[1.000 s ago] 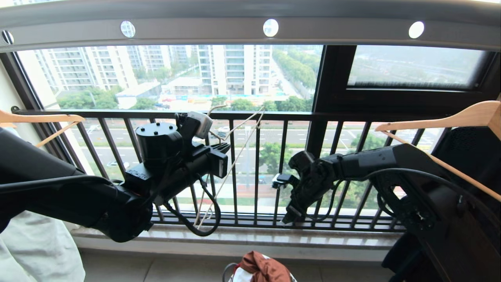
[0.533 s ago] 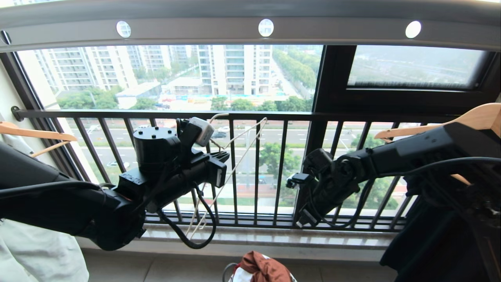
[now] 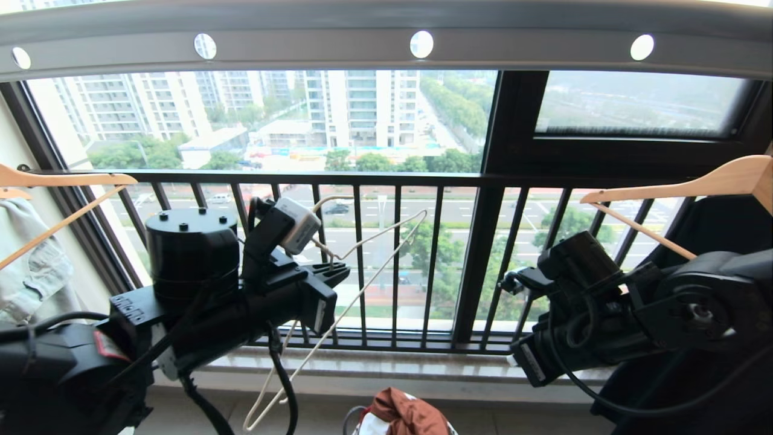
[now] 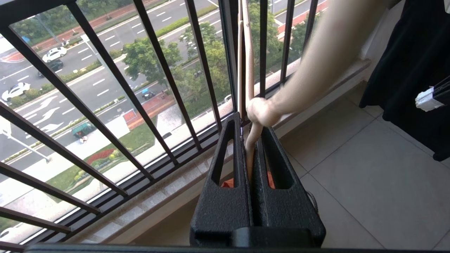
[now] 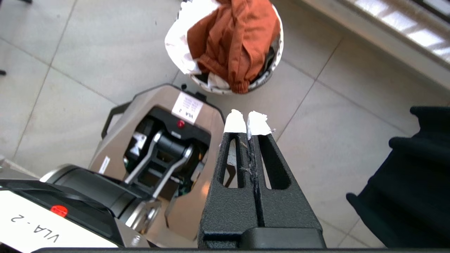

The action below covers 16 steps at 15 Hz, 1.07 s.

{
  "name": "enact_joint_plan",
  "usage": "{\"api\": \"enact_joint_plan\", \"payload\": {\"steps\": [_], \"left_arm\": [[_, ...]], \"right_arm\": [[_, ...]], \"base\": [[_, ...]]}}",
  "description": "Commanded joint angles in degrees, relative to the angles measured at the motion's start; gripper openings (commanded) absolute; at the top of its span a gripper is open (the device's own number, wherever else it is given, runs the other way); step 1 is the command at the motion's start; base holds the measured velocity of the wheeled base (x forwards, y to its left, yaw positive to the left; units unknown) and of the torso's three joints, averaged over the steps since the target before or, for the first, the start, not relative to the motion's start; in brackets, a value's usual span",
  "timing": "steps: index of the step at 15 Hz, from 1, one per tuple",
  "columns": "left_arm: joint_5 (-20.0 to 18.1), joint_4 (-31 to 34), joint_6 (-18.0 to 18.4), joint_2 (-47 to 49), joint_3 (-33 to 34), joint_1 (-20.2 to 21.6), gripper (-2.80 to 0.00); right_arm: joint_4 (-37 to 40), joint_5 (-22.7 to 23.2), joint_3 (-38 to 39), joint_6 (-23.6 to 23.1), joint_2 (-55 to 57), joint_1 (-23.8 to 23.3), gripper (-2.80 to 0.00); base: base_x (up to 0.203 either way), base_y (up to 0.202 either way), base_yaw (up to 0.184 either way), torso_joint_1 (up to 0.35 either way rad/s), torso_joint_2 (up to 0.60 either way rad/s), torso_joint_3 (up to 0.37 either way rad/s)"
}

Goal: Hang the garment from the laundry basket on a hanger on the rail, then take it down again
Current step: Hang the clothes rack on the clothesline

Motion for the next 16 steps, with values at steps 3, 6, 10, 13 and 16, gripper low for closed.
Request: {"api": "enact_joint_plan", "payload": {"steps": [3,6,10,13,16], "left_arm": [[0.1,8.2,-0.3,-17.5,4.2,-0.3,-2.8],[0.0,29.2,-1.2,-29.6,-0.9,-0.5,-2.8],[-0.1,42.0,-2.6,-33.3,-10.3,-0.9,-2.8],[-0.2,45.6,-2.7,-32.2,-13.4,-3.8,-2.8],[-0.2,45.8,-2.7,-28.2,-17.0,-5.3,-2.8]], "right_arm": [[-5.9,-10.9,0.8,4.5,-9.6,13.4,-2.8],[-7.6,-14.9,-0.1,2.7,-17.4,16.5,-2.8],[-8.0,-15.4,-0.8,-1.0,-26.3,15.9,-2.8],[-8.0,-15.5,0.4,-4.9,-29.8,15.9,-2.8],[-8.2,-15.3,1.3,-8.1,-32.9,16.0,-2.8]], "base": [[0.0,0.0,0.0,0.0,0.0,0.0],[0.0,0.0,0.0,0.0,0.0,0.0],[0.0,0.0,0.0,0.0,0.0,0.0],[0.0,0.0,0.0,0.0,0.0,0.0],[0.0,0.0,0.0,0.0,0.0,0.0]]}}
